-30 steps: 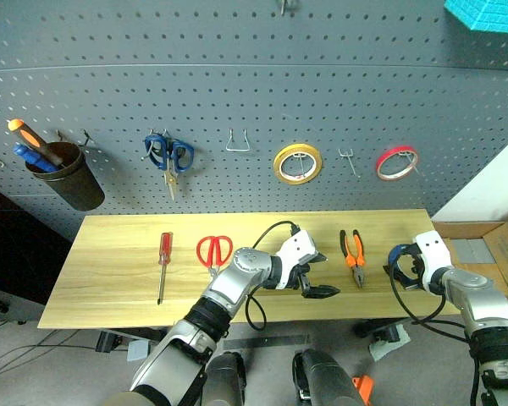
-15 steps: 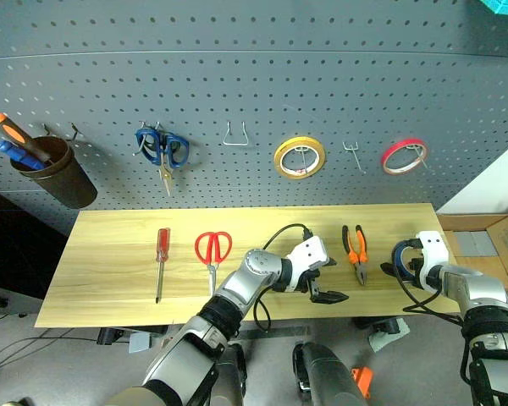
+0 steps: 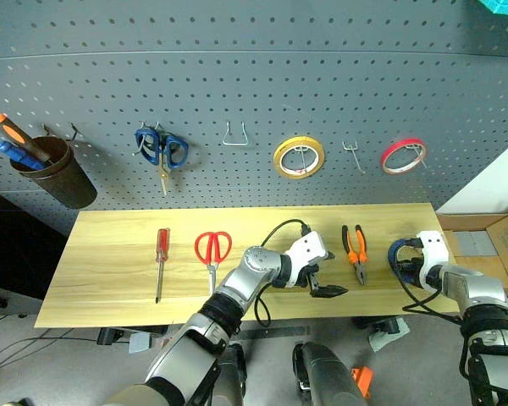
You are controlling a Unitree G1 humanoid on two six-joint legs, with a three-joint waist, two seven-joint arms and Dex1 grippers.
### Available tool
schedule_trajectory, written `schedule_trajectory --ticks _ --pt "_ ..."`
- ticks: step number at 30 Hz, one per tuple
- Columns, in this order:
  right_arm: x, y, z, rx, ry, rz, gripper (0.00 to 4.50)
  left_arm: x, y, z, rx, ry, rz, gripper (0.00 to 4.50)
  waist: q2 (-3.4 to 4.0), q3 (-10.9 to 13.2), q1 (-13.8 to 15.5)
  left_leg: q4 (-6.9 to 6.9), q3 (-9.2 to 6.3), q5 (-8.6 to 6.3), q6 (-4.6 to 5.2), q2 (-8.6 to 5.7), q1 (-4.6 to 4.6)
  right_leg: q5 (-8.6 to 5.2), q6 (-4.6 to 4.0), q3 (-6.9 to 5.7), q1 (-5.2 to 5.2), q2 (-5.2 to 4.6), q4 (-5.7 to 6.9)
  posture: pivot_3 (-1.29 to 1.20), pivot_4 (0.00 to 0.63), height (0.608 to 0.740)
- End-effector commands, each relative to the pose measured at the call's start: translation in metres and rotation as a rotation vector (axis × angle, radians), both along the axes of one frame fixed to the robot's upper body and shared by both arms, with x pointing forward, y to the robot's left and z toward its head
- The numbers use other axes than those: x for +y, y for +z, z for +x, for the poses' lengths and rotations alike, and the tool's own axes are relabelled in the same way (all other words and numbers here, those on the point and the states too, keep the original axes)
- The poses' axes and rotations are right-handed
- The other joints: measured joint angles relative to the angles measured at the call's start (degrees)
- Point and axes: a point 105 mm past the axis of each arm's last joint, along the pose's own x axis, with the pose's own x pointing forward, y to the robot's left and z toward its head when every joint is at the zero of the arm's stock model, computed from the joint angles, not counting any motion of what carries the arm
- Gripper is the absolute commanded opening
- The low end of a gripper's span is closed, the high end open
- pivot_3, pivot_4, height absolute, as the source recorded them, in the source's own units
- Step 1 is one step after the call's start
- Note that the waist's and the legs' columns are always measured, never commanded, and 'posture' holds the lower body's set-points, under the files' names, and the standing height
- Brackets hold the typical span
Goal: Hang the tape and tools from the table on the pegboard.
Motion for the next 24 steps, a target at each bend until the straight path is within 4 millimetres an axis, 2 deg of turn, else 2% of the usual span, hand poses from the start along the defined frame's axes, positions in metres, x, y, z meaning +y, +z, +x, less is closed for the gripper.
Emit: schedule_trajectory --ticks 1,2,3,7,8,9,12,15,17,20,24 --pt "0.004 0.016 0.003 -0.134 0.092 -0.135 0.39 -0.008 0.017 0.004 -0.081 0.020 -0.079 4.50 0.13 -0.08 -0.01 -0.01 0.01 0.00 0.00 -0.01 -0.02 0.00 0.00 0.00 -0.01 -0.01 -0.01 0.04 0.208 0.740" --pt "0.009 0.021 0.000 -0.167 0.125 -0.163 0.39 -0.007 0.023 0.004 -0.090 0.028 -0.121 4.50 0.16 -0.10 -0.01 -0.01 0.00 0.00 -0.03 -0.01 -0.04 -0.02 0.03 0.00 -0.03 -0.02 0.00 0.04 0.208 0.740" --pt "0.013 0.022 -0.001 -0.185 0.142 -0.181 0.39 -0.006 0.025 0.005 -0.091 0.036 -0.146 4.50 0.22 -0.14 -0.02 -0.01 0.01 -0.01 -0.05 -0.01 -0.05 -0.02 0.04 0.00 -0.05 -0.02 0.00 0.02 0.177 0.740" --pt "0.052 0.055 -0.041 -0.383 0.270 -0.309 0.39 0.034 0.052 0.014 -0.090 0.213 -0.222 4.50 0.85 -1.02 -0.47 -0.02 -0.01 -0.11 -0.27 0.02 -0.18 -0.06 0.10 0.00 -0.27 -0.01 0.14 0.00 0.143 0.740" --pt "0.058 0.059 -0.047 -0.412 0.282 -0.327 0.39 0.041 0.056 0.014 -0.080 0.242 -0.236 4.50 1.00 -1.50 -0.60 -0.02 -0.02 -0.14 -0.33 0.05 -0.22 -0.22 0.35 0.02 -0.36 0.02 0.25 0.00 0.139 0.740" --pt "0.066 0.067 -0.054 -0.462 0.282 -0.362 0.39 0.052 0.062 0.015 -0.078 0.291 -0.254 4.50 1.00 -1.91 -1.05 -0.02 -0.04 -0.15 -0.37 0.06 -0.49 -0.23 0.35 0.02 -0.65 0.03 0.37 0.00 0.128 0.740" --pt "0.081 0.085 -0.065 -0.577 0.289 -0.457 0.39 0.071 0.074 0.013 -0.069 0.388 -0.287 4.50 1.03 -3.33 -1.56 0.18 -0.07 -0.15 -0.43 0.14 -0.51 -0.25 0.39 0.05 -0.66 0.13 0.42 -0.02 0.098 0.740" --pt "0.101 0.102 -0.067 -0.723 0.355 -0.574 0.39 0.080 0.094 0.008 -0.052 0.441 -0.353 4.50 0.80 -5.06 -1.65 0.60 -0.08 -0.18 -0.41 0.11 -0.51 -0.26 0.42 0.07 -0.51 0.13 0.45 -0.02 0.076 0.740" --pt "0.107 0.104 -0.066 -0.769 0.380 -0.611 0.39 0.080 0.100 0.004 -0.044 0.441 -0.369 4.50 0.36 -6.23 -1.89 0.74 -0.08 -0.22 -0.33 0.08 -0.51 -0.21 0.45 0.09 -0.47 0.13 0.43 -0.03 0.056 0.740" --pt "0.114 0.110 -0.055 -0.838 0.399 -0.635 0.39 0.082 0.108 0.000 -0.036 0.443 -0.380 4.50 -0.12 -7.36 -2.21 0.81 -0.06 -0.41 0.04 -0.01 0.09 -0.16 0.45 0.10 0.20 0.16 0.38 -0.02 0.044 0.740" --pt "0.117 0.120 -0.032 -0.914 0.426 -0.655 0.39 0.092 0.114 0.005 -0.044 0.475 -0.379 4.50 -0.38 -8.83 -2.65 0.86 0.00 -0.42 0.23 -0.12 0.23 -0.03 0.37 0.25 0.32 0.15 0.38 -0.01 0.017 0.740"
